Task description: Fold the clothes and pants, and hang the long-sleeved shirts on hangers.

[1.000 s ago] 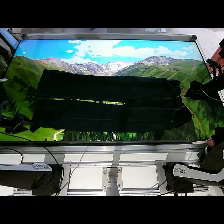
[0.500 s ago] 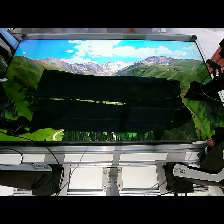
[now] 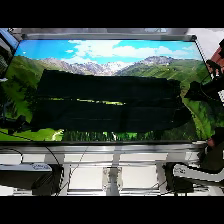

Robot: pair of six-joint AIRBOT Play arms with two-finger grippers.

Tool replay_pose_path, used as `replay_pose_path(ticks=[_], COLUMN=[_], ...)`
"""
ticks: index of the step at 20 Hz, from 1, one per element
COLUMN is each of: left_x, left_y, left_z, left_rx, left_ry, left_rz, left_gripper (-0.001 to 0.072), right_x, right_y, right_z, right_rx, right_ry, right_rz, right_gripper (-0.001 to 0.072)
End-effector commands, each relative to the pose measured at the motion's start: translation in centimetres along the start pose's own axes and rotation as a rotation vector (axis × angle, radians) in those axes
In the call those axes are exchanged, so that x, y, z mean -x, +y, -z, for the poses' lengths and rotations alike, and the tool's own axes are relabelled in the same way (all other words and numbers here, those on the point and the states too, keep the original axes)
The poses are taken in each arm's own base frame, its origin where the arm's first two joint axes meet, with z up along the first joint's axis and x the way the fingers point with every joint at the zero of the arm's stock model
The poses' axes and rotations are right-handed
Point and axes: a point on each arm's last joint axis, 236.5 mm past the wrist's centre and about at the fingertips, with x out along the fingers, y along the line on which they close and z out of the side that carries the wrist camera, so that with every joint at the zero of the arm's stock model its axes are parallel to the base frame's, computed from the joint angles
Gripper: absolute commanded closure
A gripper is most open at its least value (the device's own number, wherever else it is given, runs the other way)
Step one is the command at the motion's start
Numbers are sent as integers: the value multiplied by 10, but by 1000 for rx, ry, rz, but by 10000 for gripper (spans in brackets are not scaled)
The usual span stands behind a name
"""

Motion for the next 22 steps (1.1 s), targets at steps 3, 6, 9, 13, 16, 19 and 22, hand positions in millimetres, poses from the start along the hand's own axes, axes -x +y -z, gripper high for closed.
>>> replay_pose_path(ticks=[3,6,9,13,16,19,22], left_x=[55,118,155,150,149,149,148], left_y=[2,0,2,2,3,3,4], left_z=[-39,-60,-65,-60,-59,-59,-59], left_rx=[68,27,-6,-3,-17,-17,-16], left_ry=[-178,-339,-439,-412,-399,-400,-399], left_rz=[-112,-252,-364,-357,-361,-361,-360], left_gripper=[679,679,678,678,677,677,677], right_x=[-16,-31,-43,-62,-89,-117,-136], right_y=[-5,-14,-26,-39,-37,-28,-35], right_z=[14,24,27,34,57,73,73], right_rx=[44,73,90,71,138,172,152], right_ry=[55,95,101,106,161,171,139], right_rz=[0,14,42,34,-21,-90,-71], right_gripper=[363,363,363,361,341,141,146])
